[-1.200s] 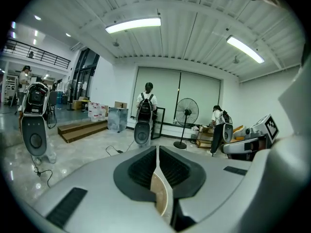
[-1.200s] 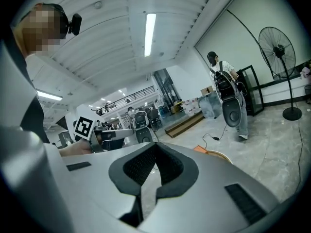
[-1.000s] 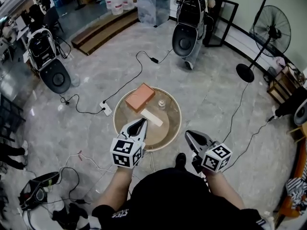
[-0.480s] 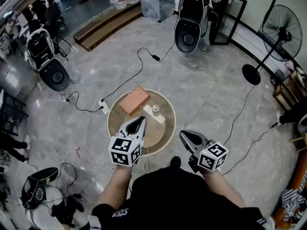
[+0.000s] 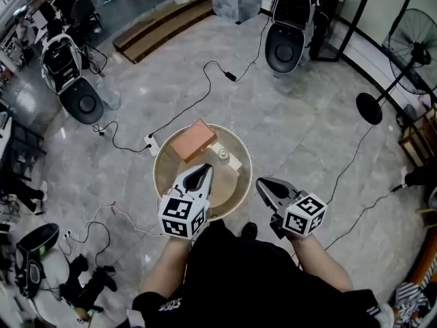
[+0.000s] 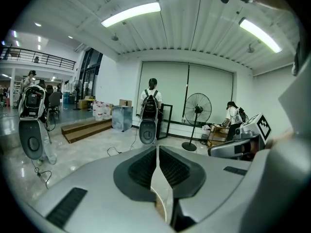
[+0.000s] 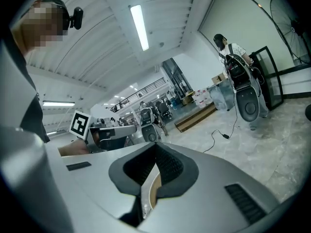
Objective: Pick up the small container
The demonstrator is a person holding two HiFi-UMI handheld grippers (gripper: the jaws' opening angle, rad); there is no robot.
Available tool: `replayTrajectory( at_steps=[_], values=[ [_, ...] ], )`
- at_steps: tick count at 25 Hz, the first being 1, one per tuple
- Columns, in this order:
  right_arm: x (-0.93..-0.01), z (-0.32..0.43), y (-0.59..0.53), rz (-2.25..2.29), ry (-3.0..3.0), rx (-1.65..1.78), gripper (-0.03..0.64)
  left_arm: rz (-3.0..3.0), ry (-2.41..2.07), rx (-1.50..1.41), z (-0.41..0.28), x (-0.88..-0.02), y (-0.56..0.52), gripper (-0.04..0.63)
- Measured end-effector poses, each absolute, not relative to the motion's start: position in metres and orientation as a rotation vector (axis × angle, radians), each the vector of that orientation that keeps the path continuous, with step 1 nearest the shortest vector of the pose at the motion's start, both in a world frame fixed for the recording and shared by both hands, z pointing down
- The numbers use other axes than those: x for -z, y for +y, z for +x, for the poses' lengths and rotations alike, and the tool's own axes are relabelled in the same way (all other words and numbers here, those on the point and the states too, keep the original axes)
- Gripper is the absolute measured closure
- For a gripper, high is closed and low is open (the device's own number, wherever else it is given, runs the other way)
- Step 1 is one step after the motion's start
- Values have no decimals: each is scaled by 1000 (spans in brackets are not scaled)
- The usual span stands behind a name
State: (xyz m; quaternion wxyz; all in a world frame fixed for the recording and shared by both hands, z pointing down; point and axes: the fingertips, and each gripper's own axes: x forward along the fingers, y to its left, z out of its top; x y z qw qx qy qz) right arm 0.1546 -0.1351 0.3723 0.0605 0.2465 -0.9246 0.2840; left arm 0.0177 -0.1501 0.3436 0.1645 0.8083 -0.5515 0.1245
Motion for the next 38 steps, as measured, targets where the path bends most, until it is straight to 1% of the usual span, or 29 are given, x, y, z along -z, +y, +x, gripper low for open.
replayTrajectory(
  at_steps=[6, 11, 17, 23, 29, 38],
  values=[
    [-375, 116, -153, 721, -2769, -885, 603, 2234, -1594, -334, -29, -357, -161, 563],
    [-376, 66, -161, 677, -2753, -851, 603, 2236, -1608, -309, -74, -356, -176, 563],
    [-383, 25, -170, 692, -2753, -874, 603, 2263, -1547, -342, -101, -372, -178, 561],
    [-404, 8, -176, 677, -2728, -915, 603, 2231, -1531, -350, -116, -393, -185, 561],
    [-437, 9, -214, 653, -2708, -965, 603, 2191, -1542, -356, -124, -405, -213, 562],
    [-514, -6, -263, 588, -2635, -962, 603, 2160, -1463, -435, -117, -493, -260, 561]
  ],
)
